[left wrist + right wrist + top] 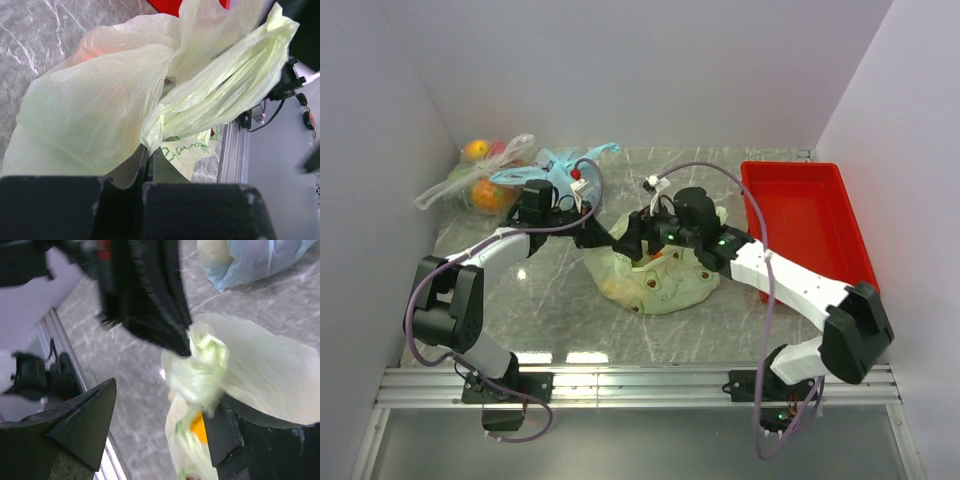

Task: Place the fake fruits into the plastic bag and tie a complex knot

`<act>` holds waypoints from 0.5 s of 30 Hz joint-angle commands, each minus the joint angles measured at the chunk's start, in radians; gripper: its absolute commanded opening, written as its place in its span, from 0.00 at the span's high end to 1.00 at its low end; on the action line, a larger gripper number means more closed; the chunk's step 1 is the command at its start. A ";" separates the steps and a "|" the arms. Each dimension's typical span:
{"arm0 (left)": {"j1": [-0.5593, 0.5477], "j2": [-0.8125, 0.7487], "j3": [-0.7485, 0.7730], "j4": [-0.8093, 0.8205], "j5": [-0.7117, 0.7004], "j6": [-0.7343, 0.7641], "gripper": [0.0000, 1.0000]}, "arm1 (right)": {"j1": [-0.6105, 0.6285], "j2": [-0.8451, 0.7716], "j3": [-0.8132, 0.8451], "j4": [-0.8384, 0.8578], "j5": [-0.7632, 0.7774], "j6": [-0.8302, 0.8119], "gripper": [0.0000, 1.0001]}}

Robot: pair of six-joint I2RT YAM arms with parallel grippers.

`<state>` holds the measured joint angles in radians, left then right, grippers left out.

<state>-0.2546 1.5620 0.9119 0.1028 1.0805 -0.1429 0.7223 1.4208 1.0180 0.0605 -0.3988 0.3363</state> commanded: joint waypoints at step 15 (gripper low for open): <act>0.002 -0.022 0.078 -0.040 0.061 0.005 0.99 | -0.570 -0.683 -0.169 -0.501 -0.267 -0.577 0.20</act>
<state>-0.2546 1.5620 0.9489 0.0547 1.0977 -0.1371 0.2531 0.7952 0.9524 -0.3378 -0.5838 -0.1097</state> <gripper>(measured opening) 0.013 0.793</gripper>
